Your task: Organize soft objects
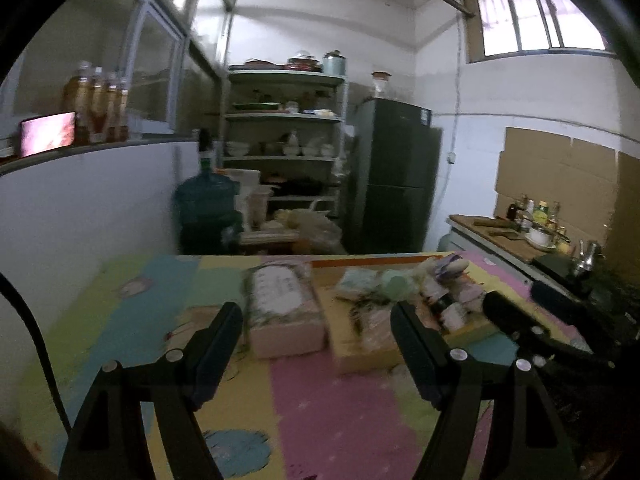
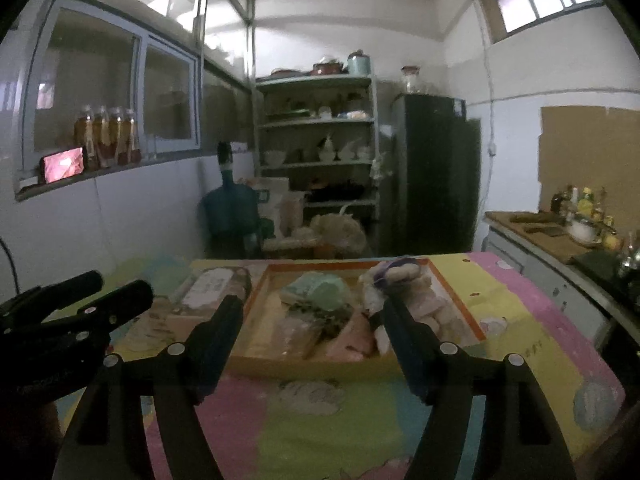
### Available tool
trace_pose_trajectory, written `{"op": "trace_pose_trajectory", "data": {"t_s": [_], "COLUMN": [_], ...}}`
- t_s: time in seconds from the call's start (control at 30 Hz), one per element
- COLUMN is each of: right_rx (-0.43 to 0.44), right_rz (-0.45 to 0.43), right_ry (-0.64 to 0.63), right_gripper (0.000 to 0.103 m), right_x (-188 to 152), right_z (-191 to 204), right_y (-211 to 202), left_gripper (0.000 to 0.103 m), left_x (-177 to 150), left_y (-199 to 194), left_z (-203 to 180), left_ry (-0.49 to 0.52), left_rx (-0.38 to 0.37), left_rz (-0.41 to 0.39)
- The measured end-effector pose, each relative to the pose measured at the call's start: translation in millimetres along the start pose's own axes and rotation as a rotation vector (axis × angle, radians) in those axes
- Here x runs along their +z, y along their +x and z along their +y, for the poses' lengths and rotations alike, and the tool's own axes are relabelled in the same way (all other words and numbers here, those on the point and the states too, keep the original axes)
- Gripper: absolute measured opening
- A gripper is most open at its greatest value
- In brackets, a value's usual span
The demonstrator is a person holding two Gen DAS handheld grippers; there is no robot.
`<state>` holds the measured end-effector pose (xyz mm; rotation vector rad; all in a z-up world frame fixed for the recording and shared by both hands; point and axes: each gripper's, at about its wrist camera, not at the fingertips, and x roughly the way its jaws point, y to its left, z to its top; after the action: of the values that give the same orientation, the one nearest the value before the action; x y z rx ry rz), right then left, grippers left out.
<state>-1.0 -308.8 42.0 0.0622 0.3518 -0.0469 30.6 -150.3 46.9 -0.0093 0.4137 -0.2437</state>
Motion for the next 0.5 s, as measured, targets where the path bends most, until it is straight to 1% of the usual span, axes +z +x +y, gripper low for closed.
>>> {"op": "trace_pose_trajectory", "data": {"t_s": [0.07,0.13,0.17,0.2,0.33,0.5], "right_rx": [-0.028,-0.058,-0.07,-0.071,-0.044,-0.086], "right_rz": [-0.032,-0.089,-0.119,-0.131,-0.092,-0.048], "right_ry": [0.014,0.013,0.005,-0.004,0.03,0.019], "right_gripper": [0.074,0.074,0.075,0.078,0.078,0.078], "right_x": [-6.3,-12.6,-16.3,-19.4,-30.0,-40.3], "right_z": [9.5,18.7,23.3,27.2,37.3,55.6], "right_y": [-14.3,-30.6,-39.1,-44.9,-58.9,-81.6], "left_gripper": [0.077,0.077,0.077,0.077,0.077,0.077], "left_x": [-6.5,-12.5,-16.1,-19.8,-33.3,-45.9], "left_y": [-13.2,-23.9,-30.1,-36.1,-55.6,-78.1], "left_z": [8.0,14.5,17.4,20.0,26.6,34.8], "left_ry": [-0.001,-0.002,-0.004,-0.006,-0.01,-0.005], "left_rx": [0.017,0.028,0.035,0.04,0.042,0.061], "left_rz": [0.002,-0.003,-0.008,-0.011,-0.017,-0.036]}}
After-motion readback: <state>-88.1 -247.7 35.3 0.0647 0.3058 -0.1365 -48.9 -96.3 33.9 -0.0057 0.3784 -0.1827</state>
